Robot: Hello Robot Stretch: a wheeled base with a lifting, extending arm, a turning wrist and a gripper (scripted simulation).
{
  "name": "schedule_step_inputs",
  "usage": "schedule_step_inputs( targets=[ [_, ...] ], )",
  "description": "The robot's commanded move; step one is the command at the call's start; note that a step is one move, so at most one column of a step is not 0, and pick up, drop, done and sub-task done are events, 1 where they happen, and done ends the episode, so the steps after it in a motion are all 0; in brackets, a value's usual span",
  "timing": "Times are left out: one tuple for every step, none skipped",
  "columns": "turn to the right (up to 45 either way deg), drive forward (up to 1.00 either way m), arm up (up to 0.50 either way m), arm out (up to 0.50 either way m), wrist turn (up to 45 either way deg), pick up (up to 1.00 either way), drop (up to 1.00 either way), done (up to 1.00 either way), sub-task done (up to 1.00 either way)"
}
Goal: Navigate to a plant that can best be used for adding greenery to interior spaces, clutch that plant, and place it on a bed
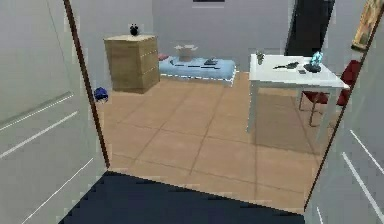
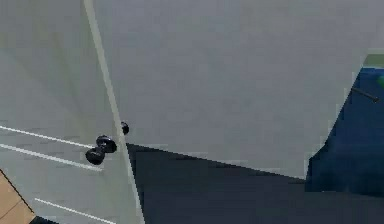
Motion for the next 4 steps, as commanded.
schedule_step_inputs(
  targets=[
    [0.0, 1.0, 0.0, 0.0, 0.0, 0.0, 0.0, 0.0, 0.0],
    [3.0, 0.0, 0.0, 0.0, 0.0, 0.0, 0.0, 0.0, 0.0],
    [0.0, 1.0, 0.0, 0.0, 0.0, 0.0, 0.0, 0.0, 0.0],
    [0.0, 0.1, 0.0, 0.0, 0.0, 0.0, 0.0, 0.0, 0.0]
  ],
)
